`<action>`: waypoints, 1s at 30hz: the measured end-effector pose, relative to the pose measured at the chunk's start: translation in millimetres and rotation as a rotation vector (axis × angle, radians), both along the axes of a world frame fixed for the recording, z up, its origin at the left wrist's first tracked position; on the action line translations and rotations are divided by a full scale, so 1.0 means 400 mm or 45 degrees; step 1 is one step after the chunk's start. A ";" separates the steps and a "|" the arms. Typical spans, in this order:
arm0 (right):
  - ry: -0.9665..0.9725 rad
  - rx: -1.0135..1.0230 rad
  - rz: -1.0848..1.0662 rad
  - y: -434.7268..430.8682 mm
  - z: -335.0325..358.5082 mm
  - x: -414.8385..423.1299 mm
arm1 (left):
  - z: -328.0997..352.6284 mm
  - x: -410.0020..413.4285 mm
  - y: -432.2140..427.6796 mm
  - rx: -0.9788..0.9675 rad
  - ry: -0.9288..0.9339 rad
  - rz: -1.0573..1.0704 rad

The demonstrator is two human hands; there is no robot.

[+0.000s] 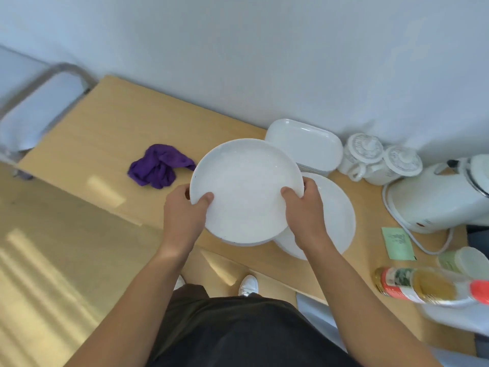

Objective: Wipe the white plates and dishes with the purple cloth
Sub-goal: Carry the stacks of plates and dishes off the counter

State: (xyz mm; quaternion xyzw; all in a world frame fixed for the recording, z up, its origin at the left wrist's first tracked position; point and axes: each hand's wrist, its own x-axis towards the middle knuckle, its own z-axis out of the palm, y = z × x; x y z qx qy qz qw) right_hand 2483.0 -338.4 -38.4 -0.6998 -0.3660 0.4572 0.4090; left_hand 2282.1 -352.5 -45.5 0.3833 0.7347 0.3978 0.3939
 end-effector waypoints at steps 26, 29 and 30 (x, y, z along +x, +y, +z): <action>0.070 -0.071 1.106 -0.075 0.035 -1.438 | 0.046 -1.262 -0.423 0.057 0.002 1.084; 0.026 -0.057 1.170 -0.052 0.017 -1.563 | 0.032 -1.364 -0.417 0.011 0.026 1.124; 0.007 -0.049 1.195 -0.040 0.009 -1.606 | 0.028 -1.400 -0.411 -0.012 0.043 1.132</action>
